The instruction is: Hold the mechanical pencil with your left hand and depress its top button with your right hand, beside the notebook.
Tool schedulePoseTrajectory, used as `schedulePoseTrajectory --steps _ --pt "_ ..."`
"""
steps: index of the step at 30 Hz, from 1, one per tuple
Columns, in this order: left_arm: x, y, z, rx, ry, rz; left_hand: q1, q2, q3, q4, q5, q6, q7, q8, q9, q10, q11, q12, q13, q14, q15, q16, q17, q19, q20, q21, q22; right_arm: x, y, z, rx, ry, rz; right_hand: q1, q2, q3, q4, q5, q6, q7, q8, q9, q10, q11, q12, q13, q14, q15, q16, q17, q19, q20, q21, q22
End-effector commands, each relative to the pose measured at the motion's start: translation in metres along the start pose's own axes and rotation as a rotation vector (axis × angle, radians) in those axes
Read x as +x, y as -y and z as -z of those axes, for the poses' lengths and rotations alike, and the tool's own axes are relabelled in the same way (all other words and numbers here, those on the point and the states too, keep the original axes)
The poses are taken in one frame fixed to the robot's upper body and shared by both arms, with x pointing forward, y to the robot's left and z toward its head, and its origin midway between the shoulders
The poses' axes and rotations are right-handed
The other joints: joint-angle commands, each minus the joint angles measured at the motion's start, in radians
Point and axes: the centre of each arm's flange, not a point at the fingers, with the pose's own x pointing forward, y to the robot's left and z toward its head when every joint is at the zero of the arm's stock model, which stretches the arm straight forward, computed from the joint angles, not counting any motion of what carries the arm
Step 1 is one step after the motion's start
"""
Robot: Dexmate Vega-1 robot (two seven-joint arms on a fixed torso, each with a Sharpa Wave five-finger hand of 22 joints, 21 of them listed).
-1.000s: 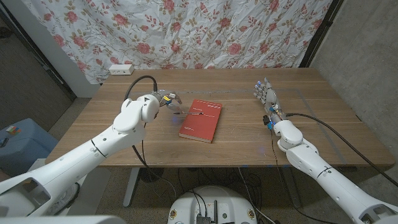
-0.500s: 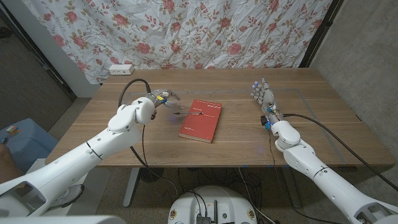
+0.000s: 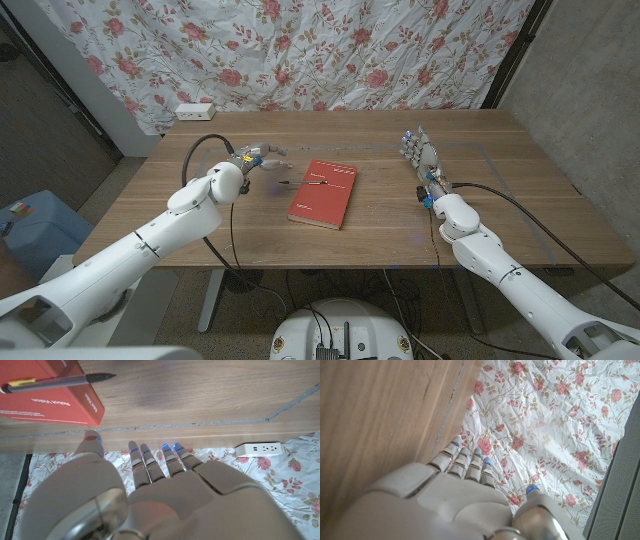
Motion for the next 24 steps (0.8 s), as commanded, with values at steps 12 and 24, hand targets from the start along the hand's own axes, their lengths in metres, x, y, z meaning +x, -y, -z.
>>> schedulePoseTrajectory --steps 12,24 --pt "0.010 0.024 0.032 -0.437 0.005 -0.222 -0.018 0.038 0.025 0.003 -0.004 -0.021 0.009 -0.003 0.000 -0.025 0.017 0.005 -0.001 0.020 -0.077 0.005 0.004 0.058 0.002 0.012 0.004 0.011 -0.001 -0.005 0.021 0.008 0.007 -0.004 0.009 -0.001 0.004 -0.004 0.016 0.001 0.006 0.001 0.011 -0.001 0.009 0.003 0.014 -0.005 0.003 -0.001 0.015 -0.006 0.008 0.002" --pt "0.016 0.046 0.041 -0.684 -0.003 -0.281 -0.035 0.060 0.036 0.005 -0.006 -0.048 0.011 -0.005 -0.001 -0.051 0.024 0.002 -0.001 0.011 -0.072 0.002 0.005 0.067 0.001 0.007 0.005 0.017 -0.002 -0.008 0.017 -0.010 0.004 -0.004 0.011 0.000 0.004 -0.004 0.025 0.010 0.009 0.001 0.017 0.004 0.010 0.003 0.019 -0.006 0.004 -0.001 0.021 -0.007 0.009 0.002"
